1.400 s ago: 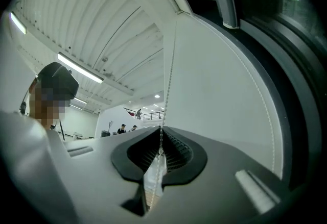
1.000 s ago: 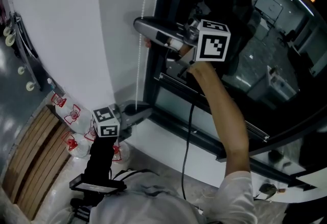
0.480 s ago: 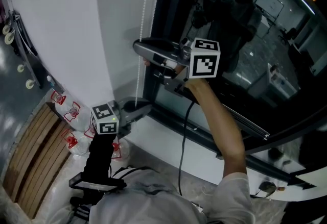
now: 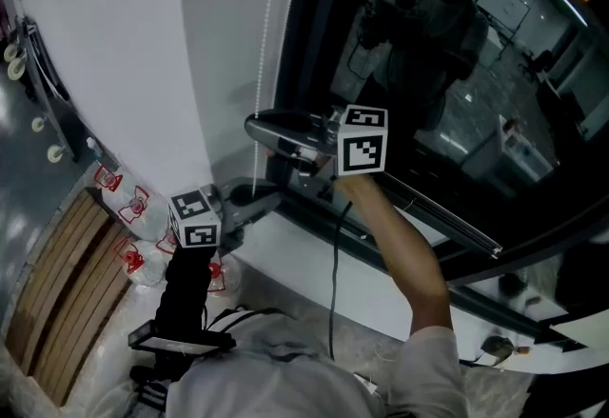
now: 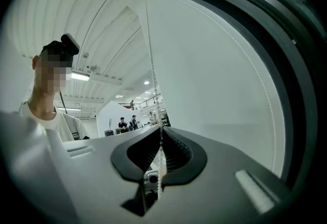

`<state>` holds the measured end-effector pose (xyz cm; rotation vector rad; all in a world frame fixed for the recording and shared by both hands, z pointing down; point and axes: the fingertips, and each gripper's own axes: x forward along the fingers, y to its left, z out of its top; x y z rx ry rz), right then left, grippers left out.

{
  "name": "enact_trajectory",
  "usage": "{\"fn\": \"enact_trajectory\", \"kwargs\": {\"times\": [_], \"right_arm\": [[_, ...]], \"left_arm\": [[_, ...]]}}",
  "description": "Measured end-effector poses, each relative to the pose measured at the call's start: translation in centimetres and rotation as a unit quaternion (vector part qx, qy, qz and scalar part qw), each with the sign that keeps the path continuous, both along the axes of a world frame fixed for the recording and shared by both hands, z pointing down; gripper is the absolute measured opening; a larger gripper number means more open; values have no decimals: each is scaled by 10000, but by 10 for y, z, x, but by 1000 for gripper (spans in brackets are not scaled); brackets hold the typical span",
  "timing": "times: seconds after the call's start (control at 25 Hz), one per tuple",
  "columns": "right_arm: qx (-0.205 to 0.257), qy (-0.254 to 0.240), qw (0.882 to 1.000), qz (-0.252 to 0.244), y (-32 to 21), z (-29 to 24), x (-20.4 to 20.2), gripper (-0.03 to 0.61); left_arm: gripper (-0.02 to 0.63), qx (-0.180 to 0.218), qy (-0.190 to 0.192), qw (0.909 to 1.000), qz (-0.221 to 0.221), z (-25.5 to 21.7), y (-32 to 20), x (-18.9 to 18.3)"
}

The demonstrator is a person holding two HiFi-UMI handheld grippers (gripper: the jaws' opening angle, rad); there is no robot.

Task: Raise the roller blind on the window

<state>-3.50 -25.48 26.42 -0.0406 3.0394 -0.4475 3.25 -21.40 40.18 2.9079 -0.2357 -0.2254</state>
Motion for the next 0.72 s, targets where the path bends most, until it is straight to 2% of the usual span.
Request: {"fn": "enact_trajectory", "kwargs": {"times": [0.16,0.28,0.4,0.44,0.52,0.72], "right_arm": [[-209,170,9996,-24,5,31,-1,15],[-358,73,9993,-72,9,41,1,17],[14,161,9999,-60,12,35,2,21],[180,230,9996,-50,11,30,2,40],[329,146,9993,-57,7,10,2,118],[701,-437,9966,66,-9,-74,7,120]], "left_arm": [[-2,-8,2,10000,-8,-1,0,0],[-2,-3,12,10000,-14,-2,1,0],[-2,34,8,10000,2,-2,1,-1],[-2,27,3,10000,-4,-2,1,0],[-2,19,6,10000,-17,-3,1,-1],[-2,53,30,10000,-31,-4,0,-2]]}}
